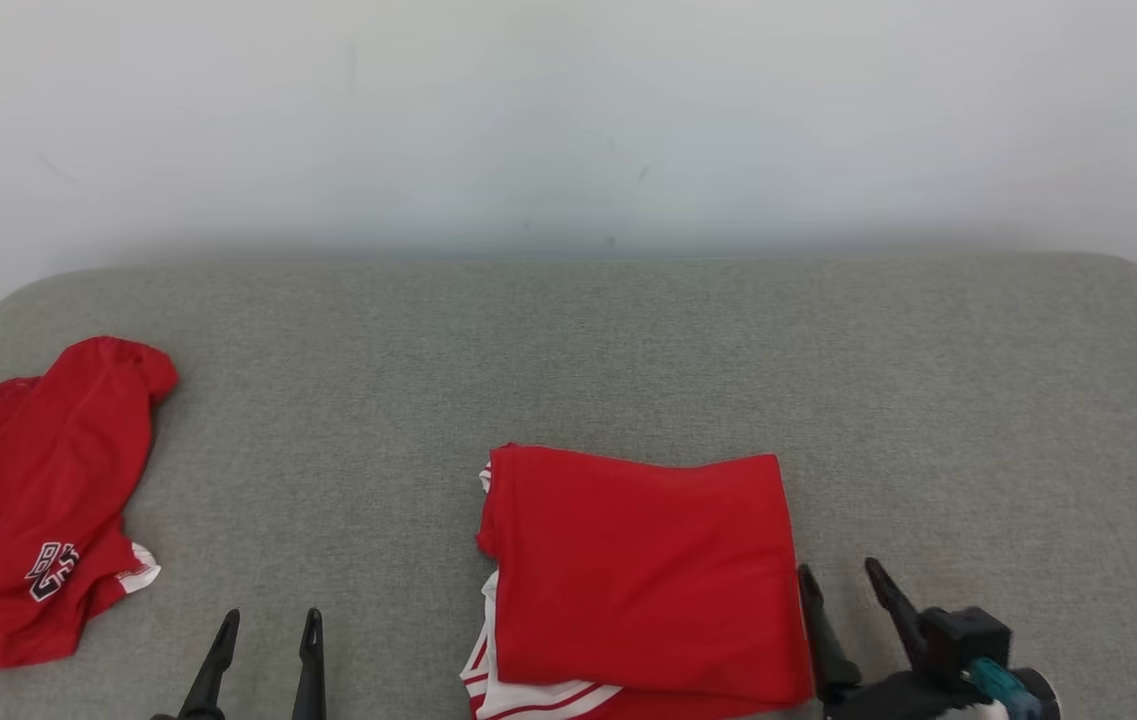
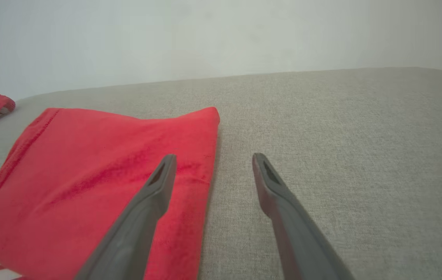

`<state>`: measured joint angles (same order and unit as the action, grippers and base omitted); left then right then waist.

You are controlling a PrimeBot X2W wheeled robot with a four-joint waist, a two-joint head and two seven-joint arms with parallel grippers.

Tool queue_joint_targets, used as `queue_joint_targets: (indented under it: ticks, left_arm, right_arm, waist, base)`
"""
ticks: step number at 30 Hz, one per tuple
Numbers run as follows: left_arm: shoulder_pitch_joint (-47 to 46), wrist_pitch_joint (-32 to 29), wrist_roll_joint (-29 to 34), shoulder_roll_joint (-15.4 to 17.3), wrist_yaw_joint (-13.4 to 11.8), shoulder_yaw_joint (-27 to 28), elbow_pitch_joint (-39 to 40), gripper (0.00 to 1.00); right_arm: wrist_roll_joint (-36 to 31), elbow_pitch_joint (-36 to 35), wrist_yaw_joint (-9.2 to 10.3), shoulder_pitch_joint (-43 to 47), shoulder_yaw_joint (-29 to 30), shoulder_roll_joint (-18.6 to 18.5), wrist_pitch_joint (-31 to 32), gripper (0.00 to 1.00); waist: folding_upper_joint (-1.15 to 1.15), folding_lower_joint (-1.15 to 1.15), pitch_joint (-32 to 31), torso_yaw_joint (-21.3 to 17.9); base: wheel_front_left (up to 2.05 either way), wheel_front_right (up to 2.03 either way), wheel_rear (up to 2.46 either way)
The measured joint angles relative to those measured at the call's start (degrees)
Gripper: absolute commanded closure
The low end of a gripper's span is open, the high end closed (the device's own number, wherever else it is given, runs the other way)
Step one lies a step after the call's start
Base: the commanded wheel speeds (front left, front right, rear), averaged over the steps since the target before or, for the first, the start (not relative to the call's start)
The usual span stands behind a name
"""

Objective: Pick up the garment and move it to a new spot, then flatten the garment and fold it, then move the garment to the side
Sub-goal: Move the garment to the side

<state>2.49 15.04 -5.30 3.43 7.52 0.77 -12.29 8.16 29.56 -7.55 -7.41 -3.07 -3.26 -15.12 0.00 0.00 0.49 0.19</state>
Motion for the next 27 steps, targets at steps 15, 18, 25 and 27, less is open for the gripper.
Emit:
queue_joint_targets:
  ticks: [15, 18, 25, 27]
  left_arm:
    - [-0.5, 0.0, -0.8, 0.0, 0.0, -0.6, -0.5, 0.00]
    - [-0.5, 0.0, -0.9, 0.0, 0.0, -0.5, -0.5, 0.00]
    - [-0.8, 0.0, -1.2, -0.1, 0.0, 0.1, -0.5, 0.00]
    - [-1.2, 0.0, -1.2, -0.1, 0.0, 0.1, -0.5, 0.00]
  right_arm:
    - [3.3, 26.0, 0.00, -16.0, -4.4, -1.5, 5.6, 0.00]
    - [4.4, 28.4, 0.00, -17.3, -5.5, -1.5, 6.1, 0.00]
    - [9.6, 29.4, 0.00, -18.7, -9.5, -1.1, 3.9, 1.00]
    - [10.4, 29.7, -0.01, -19.6, -10.5, -1.6, 3.7, 1.00]
  waist:
    - [0.00, 0.00, 1.2, 4.4]
    - [0.00, 0.00, 1.6, 4.9]
    - [0.00, 0.00, 2.3, 4.5]
    - [0.00, 0.00, 2.6, 4.2]
  base:
    - [0.00, 0.00, 0.00]
    - [0.00, 0.00, 0.00]
    - [0.00, 0.00, 0.00]
    - [0.00, 0.00, 0.00]
